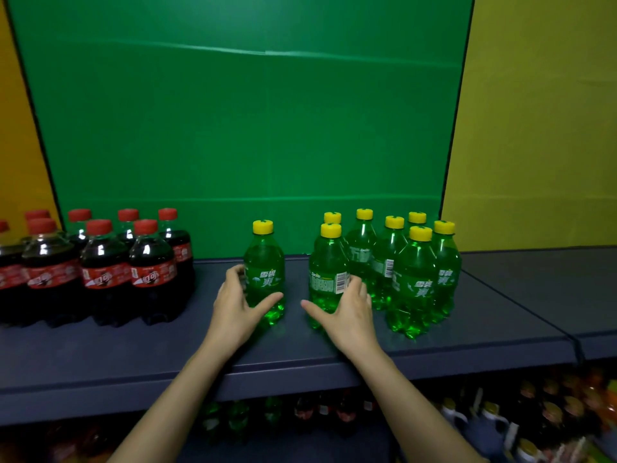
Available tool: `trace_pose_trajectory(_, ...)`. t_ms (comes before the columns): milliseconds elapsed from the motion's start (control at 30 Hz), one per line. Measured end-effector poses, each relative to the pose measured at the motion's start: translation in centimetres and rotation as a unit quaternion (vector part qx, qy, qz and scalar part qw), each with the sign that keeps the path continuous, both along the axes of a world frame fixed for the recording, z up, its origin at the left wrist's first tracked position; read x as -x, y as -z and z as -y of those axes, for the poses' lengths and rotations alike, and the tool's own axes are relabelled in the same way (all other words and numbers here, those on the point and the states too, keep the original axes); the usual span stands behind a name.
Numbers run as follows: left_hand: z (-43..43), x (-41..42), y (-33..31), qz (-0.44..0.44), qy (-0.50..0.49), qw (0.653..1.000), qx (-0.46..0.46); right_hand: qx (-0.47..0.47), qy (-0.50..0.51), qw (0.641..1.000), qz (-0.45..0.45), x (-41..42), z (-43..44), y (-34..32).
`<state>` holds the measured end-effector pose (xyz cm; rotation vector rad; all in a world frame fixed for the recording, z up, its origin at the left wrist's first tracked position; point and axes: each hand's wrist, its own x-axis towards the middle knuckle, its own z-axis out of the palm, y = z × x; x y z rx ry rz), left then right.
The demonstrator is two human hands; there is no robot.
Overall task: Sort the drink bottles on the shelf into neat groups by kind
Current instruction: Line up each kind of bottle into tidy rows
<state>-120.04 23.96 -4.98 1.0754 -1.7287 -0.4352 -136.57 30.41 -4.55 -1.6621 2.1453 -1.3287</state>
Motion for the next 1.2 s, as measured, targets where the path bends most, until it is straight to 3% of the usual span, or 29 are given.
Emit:
trace_pose_trajectory(133,1.0,-1.3,-0.3,0.003,0.021,1.0,-0.009,-0.041,-0.127,0.986,0.097,-1.1,0.5,-0.1)
trace_pose_trajectory(233,1.8,-2.2,-0.5,0.004,0.035,0.999,-0.01,-0.071,-0.162,0.981,0.085,-1.7,1.3,-0.6)
trace_pose_trajectory(467,4.4,-3.1,-0.8,-0.027,0.058,0.997,-0.046,-0.073,-0.098,0.993,0.005,-4.0,5.3,-0.9)
trace_pose_trajectory(667,6.8,-3.0,-0.7,-0.025,0.065,0.996,-0.048,-0.039,-0.132,0.983,0.118,-4.4,7.6,-0.4)
trace_pose_trajectory(833,8.6,-2.3,-0.4,-0.019,0.056,0.997,-0.053,-0.036,-0.057,0.997,0.034,-4.5,9.5,0.1)
trace_pose_trajectory(1033,10.2,-1.7,-0.4,-0.027,0.04,0.997,-0.06,-0.048,-0.155,0.975,0.15,-3.5,10.4,0.0)
trace_pose_trajectory(1200,10.2,-1.4,-0.7,-0.047,0.046,0.995,-0.074,-0.045,-0.085,0.994,0.05,-3.7,10.9,-0.1)
